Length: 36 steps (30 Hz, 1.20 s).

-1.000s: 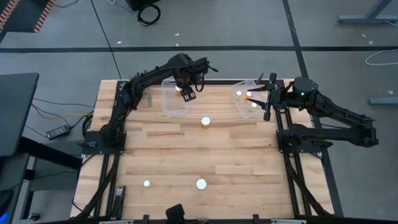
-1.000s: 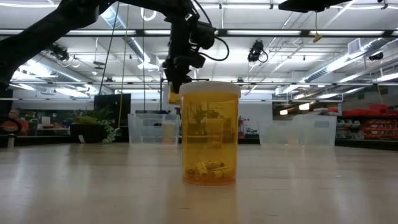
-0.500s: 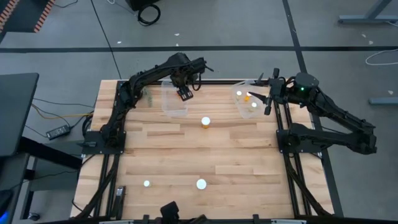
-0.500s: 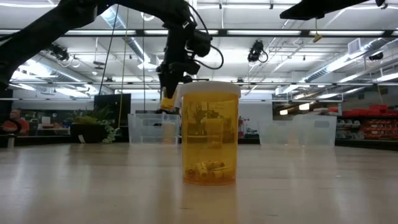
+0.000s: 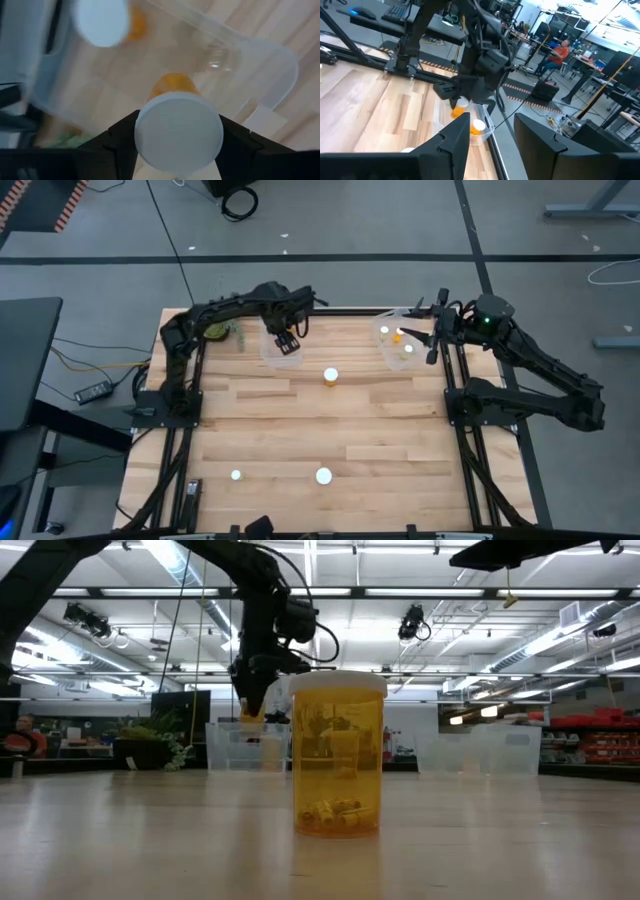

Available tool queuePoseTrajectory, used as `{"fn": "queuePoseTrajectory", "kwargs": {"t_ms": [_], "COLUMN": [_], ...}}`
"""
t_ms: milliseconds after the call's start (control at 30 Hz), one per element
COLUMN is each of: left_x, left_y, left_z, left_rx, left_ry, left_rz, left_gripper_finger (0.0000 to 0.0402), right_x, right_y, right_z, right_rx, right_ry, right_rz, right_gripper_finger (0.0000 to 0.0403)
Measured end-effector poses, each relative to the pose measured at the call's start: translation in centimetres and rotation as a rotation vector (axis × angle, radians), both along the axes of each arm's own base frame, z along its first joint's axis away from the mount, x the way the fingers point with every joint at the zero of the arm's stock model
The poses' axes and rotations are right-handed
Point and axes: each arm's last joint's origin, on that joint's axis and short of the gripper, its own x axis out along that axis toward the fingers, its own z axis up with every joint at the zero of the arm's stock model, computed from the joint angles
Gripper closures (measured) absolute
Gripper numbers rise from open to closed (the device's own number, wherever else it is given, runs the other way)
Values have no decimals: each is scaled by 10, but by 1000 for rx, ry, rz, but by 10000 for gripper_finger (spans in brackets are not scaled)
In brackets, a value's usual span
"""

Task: Pick and place medicine bottles into bin by pill shape (circle, oval)
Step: Put the big pill bottle into the left transparent bin

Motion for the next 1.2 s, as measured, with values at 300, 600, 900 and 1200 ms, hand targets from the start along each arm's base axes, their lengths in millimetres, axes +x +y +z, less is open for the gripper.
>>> {"fn": "queuePoseTrajectory", "kwargs": {"t_ms": [300, 600, 900, 1200], "left_x": [2, -4, -17, -23], "left_y": [-3, 4, 26, 43], "left_z": [-32, -32, -32, -35], "left_rx": [-71, -55, 18, 56], "left_ry": [-100, -81, -73, -106], "left_rz": [50, 90, 258, 331], "left_gripper_finger": [193, 189, 186, 190], "right_x": [1, 1, 1, 1], "right_y": [-1, -1, -1, -1], "right_z": [0, 0, 0, 0], "right_rx": [5, 5, 4, 4], "right_ry": [1, 1, 1, 1], "right_rz": [0, 0, 3, 3], "right_gripper_finger": [242, 242, 242, 242]}}
